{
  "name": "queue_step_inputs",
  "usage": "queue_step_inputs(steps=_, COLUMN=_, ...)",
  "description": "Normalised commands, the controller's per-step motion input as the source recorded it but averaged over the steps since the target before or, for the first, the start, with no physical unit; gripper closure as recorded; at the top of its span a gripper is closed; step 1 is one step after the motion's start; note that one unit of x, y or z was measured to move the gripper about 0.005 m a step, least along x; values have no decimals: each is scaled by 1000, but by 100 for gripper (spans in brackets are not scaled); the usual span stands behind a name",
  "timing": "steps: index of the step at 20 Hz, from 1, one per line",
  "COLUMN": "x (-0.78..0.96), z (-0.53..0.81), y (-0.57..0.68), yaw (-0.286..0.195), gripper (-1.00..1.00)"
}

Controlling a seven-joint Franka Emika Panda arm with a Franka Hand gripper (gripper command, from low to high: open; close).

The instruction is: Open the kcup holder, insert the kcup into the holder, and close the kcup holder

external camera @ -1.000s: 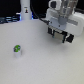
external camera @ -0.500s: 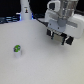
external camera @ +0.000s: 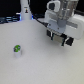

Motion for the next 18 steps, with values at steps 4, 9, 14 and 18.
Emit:
queue_step_inputs(steps=4, x=695, z=241, y=-284, yaw=-63, gripper=100)
queue_step_inputs(steps=9, x=377, z=251, y=-194, yaw=-120, gripper=-100)
queue_step_inputs(steps=14, x=74, z=269, y=-548, yaw=-214, gripper=-100)
queue_step_inputs(steps=18, x=55, z=89, y=-606, yaw=-228, gripper=-100)
